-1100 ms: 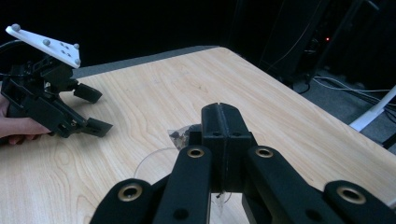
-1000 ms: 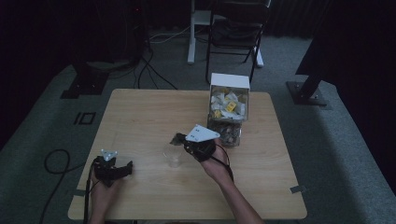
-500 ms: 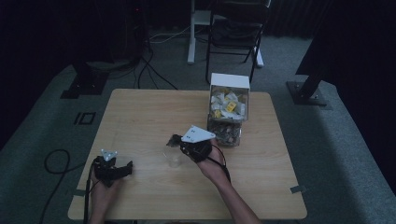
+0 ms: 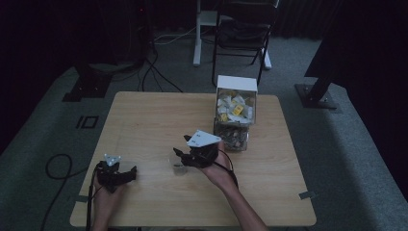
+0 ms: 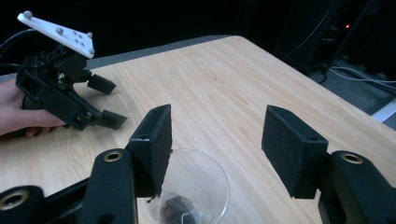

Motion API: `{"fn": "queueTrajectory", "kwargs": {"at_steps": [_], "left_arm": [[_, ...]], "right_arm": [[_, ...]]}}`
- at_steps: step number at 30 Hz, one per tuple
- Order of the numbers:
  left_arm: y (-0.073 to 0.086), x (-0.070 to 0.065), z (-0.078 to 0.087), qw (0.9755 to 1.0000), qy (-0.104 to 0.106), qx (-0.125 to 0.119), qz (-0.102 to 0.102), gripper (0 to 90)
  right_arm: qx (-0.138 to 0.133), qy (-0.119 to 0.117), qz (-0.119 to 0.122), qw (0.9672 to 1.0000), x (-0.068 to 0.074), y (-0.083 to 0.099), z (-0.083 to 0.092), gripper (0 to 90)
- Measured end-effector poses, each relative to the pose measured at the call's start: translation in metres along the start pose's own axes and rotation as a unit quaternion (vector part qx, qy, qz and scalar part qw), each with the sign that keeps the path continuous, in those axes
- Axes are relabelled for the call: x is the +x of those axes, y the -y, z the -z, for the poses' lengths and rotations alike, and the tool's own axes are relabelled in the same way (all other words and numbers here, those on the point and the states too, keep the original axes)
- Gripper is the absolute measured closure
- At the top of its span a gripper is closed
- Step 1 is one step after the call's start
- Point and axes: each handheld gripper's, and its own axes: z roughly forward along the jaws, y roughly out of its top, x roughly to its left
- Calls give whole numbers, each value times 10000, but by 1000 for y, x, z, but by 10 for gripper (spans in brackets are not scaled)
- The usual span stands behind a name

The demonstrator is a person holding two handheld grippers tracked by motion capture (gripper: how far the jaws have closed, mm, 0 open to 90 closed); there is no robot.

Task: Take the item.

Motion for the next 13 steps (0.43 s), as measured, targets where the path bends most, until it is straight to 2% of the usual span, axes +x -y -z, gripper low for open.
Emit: {"fn": "queueTrajectory", "kwargs": {"at_steps": [13], "left_arm": [[0, 0, 0, 10000, 2, -5, 8, 98]], "right_arm": [[-33, 24, -110, 9999, -6, 5, 8, 422]]}}
